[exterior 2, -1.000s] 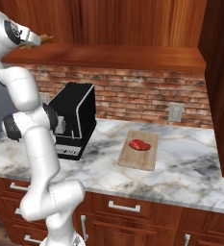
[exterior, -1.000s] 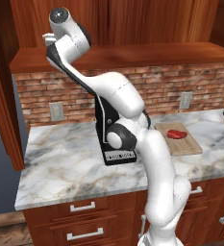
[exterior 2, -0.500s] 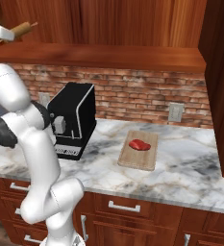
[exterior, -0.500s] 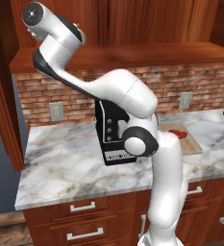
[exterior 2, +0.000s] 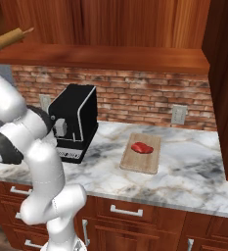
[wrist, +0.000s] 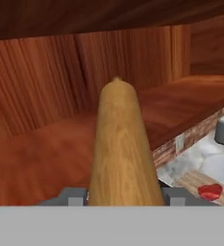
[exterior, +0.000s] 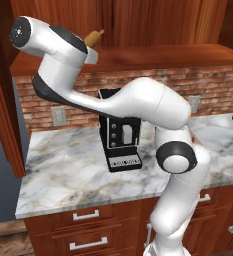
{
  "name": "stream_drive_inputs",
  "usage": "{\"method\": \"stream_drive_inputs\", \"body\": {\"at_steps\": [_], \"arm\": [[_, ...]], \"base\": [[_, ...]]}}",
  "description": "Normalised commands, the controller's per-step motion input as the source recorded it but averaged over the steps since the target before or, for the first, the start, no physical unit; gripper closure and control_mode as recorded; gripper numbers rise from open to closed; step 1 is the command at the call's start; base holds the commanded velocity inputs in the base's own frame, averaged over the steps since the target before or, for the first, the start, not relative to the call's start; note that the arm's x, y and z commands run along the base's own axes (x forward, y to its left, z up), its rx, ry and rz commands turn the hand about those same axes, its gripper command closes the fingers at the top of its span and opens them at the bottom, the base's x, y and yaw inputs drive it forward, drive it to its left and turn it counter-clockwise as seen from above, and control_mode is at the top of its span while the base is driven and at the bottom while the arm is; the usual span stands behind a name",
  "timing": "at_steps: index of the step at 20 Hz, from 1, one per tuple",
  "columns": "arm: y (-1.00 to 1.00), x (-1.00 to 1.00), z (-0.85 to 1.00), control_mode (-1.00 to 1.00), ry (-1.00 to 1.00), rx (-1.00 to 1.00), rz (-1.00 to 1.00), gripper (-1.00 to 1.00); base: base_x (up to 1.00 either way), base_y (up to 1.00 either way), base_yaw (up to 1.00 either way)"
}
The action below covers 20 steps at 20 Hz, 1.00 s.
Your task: Open the cabinet, retrieve the rolling pin, and place it next to the meat on the cutting board to prepare for tenderizing.
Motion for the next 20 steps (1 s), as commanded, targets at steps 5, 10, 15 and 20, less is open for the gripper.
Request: {"method": "stream_drive_inputs", "body": {"at_steps": [5, 10, 15, 20], "arm": [[-0.62, -0.95, -0.26, -1.0, -0.02, 0.15, -0.12, 1.0], [-0.81, -0.81, -0.28, -1.0, 0.0, 0.17, -0.12, 1.0], [-0.84, -0.65, -0.31, -1.0, 0.0, 0.17, -0.11, 1.0], [-0.8, -0.47, -0.34, -1.0, 0.0, 0.16, -0.11, 1.0]], "base": [[0.0, 0.0, 0.0], [0.0, 0.0, 0.0], [0.0, 0.0, 0.0], [0.0, 0.0, 0.0]]}}
